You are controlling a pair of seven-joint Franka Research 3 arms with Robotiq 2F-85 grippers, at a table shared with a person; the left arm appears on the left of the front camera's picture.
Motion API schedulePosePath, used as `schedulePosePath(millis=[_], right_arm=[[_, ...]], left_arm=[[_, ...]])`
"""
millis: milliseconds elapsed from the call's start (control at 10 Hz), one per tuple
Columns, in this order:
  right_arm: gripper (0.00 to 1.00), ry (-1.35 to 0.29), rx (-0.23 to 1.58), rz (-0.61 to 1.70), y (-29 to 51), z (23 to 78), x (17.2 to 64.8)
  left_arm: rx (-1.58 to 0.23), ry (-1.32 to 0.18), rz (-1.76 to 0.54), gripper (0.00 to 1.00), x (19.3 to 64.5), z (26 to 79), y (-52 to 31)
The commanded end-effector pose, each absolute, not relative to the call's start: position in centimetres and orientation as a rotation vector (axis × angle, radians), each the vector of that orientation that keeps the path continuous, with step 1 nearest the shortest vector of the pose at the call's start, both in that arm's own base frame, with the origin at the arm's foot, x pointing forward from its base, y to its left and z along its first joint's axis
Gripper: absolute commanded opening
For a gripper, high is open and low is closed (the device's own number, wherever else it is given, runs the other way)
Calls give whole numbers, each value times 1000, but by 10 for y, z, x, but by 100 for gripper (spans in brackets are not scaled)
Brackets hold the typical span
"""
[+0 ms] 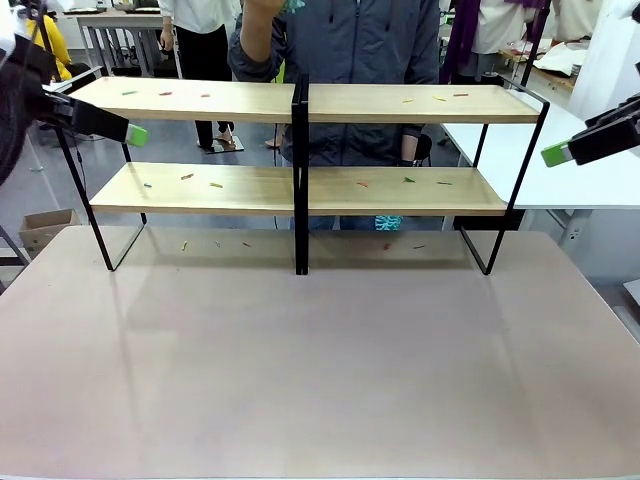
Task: Clean the shelves.
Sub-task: Pick up the Duster when the human hands it over.
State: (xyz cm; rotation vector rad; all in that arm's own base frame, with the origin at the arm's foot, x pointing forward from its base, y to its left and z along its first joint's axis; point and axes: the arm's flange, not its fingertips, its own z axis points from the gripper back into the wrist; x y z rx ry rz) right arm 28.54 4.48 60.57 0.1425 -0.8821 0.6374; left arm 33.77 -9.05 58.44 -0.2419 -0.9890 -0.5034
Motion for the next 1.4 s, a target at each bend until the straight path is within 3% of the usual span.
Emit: schedulePosePath(millis=[0,1300], right_arm=[[100,-923,167,671,43,471,223],[100,-898,156,686,50,468,230]], left_arm=[[-240,-1054,-444,100,236,466,-78],[-247,-1134,-508,100,190,465,-70]])
